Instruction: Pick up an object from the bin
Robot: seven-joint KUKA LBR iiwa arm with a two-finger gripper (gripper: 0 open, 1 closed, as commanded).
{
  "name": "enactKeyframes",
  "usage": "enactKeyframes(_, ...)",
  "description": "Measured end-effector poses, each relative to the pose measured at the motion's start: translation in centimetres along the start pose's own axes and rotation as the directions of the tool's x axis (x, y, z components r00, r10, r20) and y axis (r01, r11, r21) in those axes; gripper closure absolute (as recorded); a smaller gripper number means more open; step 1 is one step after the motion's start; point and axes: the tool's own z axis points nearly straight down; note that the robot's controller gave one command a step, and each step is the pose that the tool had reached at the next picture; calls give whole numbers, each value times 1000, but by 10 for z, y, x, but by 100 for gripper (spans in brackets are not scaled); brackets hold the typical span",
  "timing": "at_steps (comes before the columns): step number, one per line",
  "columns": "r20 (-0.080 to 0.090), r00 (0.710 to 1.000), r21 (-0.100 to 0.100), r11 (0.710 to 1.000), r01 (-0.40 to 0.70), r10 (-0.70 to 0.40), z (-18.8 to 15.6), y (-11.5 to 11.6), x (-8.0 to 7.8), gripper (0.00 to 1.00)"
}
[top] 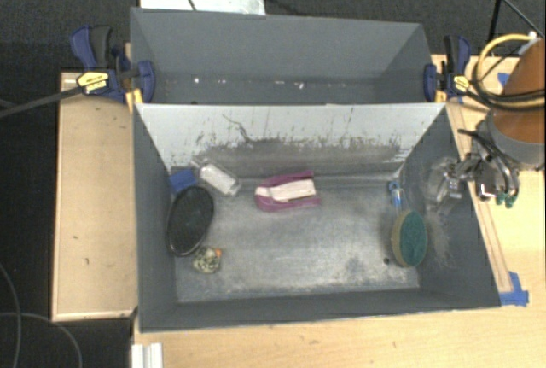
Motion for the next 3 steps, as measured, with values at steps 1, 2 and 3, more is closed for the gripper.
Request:
enactKeyframes(1, 2, 990, 0, 990, -140, 140, 4, 12, -20, 100)
enactKeyframes(2, 1, 990, 0, 990, -141, 141, 4, 12, -20, 0)
enactKeyframes(3, -10, 999, 0, 999, -49, 49, 122, 1, -2, 0)
